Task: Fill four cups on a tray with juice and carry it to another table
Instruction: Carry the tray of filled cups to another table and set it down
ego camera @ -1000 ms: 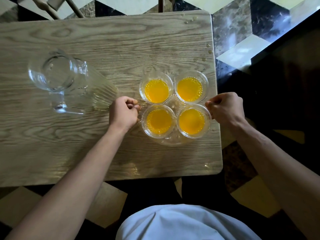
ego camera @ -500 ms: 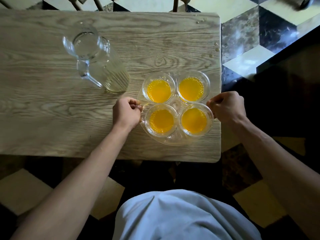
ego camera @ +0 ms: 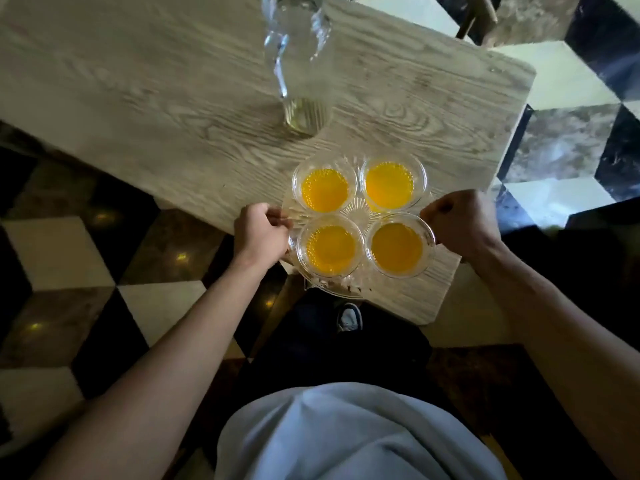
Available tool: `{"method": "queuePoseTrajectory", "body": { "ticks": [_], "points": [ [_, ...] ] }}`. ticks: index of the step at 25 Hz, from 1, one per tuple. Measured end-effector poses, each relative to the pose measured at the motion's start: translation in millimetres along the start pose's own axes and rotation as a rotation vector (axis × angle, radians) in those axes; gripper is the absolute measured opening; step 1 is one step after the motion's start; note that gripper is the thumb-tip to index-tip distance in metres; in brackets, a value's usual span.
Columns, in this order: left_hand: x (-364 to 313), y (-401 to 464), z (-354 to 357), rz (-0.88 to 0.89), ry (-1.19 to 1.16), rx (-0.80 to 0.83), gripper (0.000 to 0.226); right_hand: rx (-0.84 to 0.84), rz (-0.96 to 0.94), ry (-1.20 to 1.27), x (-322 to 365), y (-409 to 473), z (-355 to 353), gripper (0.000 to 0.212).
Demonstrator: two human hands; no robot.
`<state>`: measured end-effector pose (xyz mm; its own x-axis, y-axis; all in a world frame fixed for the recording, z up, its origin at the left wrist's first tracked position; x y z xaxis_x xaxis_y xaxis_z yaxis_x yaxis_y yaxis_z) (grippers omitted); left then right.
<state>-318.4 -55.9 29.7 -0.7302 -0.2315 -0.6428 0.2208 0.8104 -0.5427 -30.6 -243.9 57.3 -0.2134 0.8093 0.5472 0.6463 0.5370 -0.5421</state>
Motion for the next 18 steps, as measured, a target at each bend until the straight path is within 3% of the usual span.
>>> {"method": "queuePoseTrajectory", "body": {
  "ticks": [5,11,18],
  "points": [
    [50.9,-37.7,-37.1,-0.103,-0.128,-0.118,0.016,0.104,-0.143,-0.095,42.0,-5.4,38.3,0.012],
    [115.7,-77.8,-93.0,-0.272,-0.249,-0.306,0.024,0.256,-0.270,-0.183,103.7,-20.1,105.2,0.010],
    [194.8,-101.2,-159.1,-0.347,-0.359,-0.404,0.020,0.360,-0.400,-0.317,185.9,-49.6,191.2,0.012]
  ]
}}
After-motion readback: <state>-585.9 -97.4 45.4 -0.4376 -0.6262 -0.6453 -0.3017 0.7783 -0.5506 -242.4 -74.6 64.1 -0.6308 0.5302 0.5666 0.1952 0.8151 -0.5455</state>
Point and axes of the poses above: each hand's wrist, its own y-axis towards the middle knuckle, its own z-axis out of the palm, x = y × z, the point moved 7 cm from there along y, towards the middle knuckle, and after that the axes turned 5 degrees about x, right-handed, at the moved point
